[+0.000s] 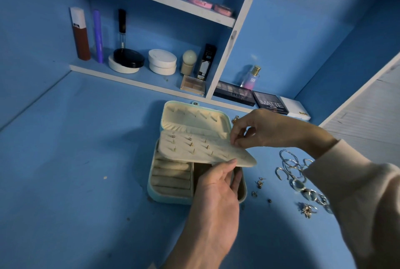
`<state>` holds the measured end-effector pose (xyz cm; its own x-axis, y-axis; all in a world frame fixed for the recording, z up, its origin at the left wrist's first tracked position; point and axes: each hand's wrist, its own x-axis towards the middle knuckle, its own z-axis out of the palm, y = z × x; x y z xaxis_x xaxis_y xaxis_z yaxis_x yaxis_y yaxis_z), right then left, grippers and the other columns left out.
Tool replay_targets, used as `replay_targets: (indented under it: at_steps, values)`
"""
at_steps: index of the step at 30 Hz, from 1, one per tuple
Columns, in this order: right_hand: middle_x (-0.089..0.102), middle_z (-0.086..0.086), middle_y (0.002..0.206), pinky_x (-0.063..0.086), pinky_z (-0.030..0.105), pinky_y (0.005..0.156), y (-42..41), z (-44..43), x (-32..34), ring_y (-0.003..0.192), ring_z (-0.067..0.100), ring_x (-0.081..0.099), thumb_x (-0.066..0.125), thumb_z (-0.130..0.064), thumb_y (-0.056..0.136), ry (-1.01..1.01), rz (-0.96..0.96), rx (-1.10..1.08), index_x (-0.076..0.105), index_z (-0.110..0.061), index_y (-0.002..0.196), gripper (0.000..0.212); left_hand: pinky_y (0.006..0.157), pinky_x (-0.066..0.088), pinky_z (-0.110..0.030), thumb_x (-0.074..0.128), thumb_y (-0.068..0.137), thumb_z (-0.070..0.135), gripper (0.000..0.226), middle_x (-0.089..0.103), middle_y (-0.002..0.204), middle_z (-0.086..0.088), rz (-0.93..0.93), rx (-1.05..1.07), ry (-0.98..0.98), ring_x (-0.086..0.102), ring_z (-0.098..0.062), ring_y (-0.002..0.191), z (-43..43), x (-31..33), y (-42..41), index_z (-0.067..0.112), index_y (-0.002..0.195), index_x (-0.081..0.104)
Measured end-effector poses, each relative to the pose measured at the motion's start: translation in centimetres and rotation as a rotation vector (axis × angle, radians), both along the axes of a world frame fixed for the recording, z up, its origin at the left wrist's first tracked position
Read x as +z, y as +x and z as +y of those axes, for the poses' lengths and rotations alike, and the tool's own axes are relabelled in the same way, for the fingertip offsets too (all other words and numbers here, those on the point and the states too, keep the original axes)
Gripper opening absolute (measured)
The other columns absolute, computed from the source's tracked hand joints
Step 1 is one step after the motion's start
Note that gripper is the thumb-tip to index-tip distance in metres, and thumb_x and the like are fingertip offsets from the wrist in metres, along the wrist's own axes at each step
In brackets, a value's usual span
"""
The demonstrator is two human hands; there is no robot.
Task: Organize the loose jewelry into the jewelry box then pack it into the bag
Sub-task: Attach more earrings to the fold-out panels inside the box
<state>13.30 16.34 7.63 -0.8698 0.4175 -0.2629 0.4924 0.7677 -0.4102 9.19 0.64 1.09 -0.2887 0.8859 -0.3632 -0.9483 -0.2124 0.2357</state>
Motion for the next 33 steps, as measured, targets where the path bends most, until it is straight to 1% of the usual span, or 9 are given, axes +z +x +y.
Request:
replay_targets:
  at_steps: [3,9,14,19,21,24,28,30,33]
  values:
    - [0.067,-0.015,0.077,0.051,0.021,0.078,-0.3,-0.1,0.2,0.070,-0.001,0.058,0.065,-0.008,0.082,0.024,-0.051,0.025,0.072,-0.020,0.081,0.014,0.097,0.041,-0.030,0.058,0.064,0.004,0.025,0.069,0.091,-0.006,0.002,0.004,-0.007,0.061,-0.016,0.091,0.0,-0.2,-0.1,0.010,0.087,0.066]
    - [0.069,-0.011,0.080,0.048,0.015,0.073,-0.2,-0.1,0.0,0.071,0.000,0.057,0.065,-0.010,0.082,0.033,-0.058,0.008,0.073,-0.017,0.085,0.011,0.099,0.039,-0.031,0.058,0.063,0.003,0.027,0.069,0.092,-0.008,-0.016,-0.001,-0.005,0.059,-0.018,0.095,0.1,-0.3,-0.1,0.009,0.088,0.066]
    - [0.067,-0.016,0.072,0.046,0.012,0.069,-0.1,0.1,-0.4,0.067,-0.002,0.057,0.066,-0.013,0.081,0.012,-0.043,-0.044,0.072,-0.022,0.081,0.011,0.100,0.039,-0.031,0.059,0.063,0.003,0.027,0.070,0.092,-0.007,-0.025,0.003,-0.002,0.060,-0.018,0.095,0.1,-0.5,-0.1,0.010,0.088,0.066]
    - [0.068,-0.009,0.080,0.048,0.015,0.067,1.2,0.0,-1.3,0.070,0.002,0.059,0.063,-0.006,0.084,-0.063,0.105,-0.075,0.071,-0.023,0.084,0.019,0.105,0.038,-0.031,0.060,0.057,-0.003,0.042,0.072,0.100,-0.003,0.060,0.011,0.023,0.065,-0.012,0.094,0.2,-0.8,0.1,0.011,0.095,0.064]
    - [0.067,-0.003,0.081,0.050,0.020,0.070,2.3,0.0,-1.7,0.073,0.008,0.060,0.058,0.002,0.085,-0.082,0.196,-0.102,0.068,-0.022,0.091,0.026,0.108,0.034,-0.030,0.057,0.052,-0.010,0.062,0.070,0.111,-0.001,0.091,-0.005,0.038,0.063,-0.009,0.107,0.2,-0.8,0.1,0.011,0.110,0.061]
    - [0.065,0.003,0.086,0.052,0.027,0.078,3.7,-0.2,-2.1,0.084,0.014,0.061,0.056,0.009,0.078,-0.173,0.309,-0.116,0.061,-0.021,0.097,0.036,0.109,0.031,-0.027,0.052,0.056,0.000,0.071,0.066,0.122,0.002,0.116,-0.045,0.062,0.054,-0.006,0.120,0.2,-0.6,-0.2,0.010,0.127,0.056]
    - [0.065,-0.001,0.089,0.051,0.033,0.081,4.4,-0.3,-2.8,0.087,0.015,0.061,0.068,-0.006,0.078,-0.176,0.429,-0.136,0.061,-0.021,0.088,0.019,0.108,0.033,-0.029,0.053,0.054,0.001,0.066,0.066,0.122,-0.001,0.087,-0.034,0.005,0.052,-0.008,0.122,1.0,-0.3,-0.5,0.006,0.119,0.060]
    - [0.065,-0.005,0.086,0.050,0.030,0.080,4.2,-0.3,-3.1,0.084,0.011,0.060,0.068,-0.005,0.083,-0.172,0.488,-0.178,0.062,-0.017,0.086,0.013,0.108,0.035,-0.031,0.052,0.055,0.003,0.061,0.066,0.121,-0.001,0.096,-0.038,-0.007,0.052,-0.008,0.121,1.3,0.1,-0.7,0.007,0.115,0.063]
    - [0.066,0.006,0.087,0.048,0.029,0.077,3.9,-0.3,-3.1,0.079,0.009,0.058,0.065,-0.005,0.085,-0.178,0.549,-0.218,0.062,-0.009,0.089,0.006,0.106,0.036,-0.032,0.056,0.063,0.001,0.046,0.068,0.118,0.001,0.142,-0.066,-0.032,0.054,-0.008,0.117,1.7,0.5,-1.0,0.010,0.107,0.066]
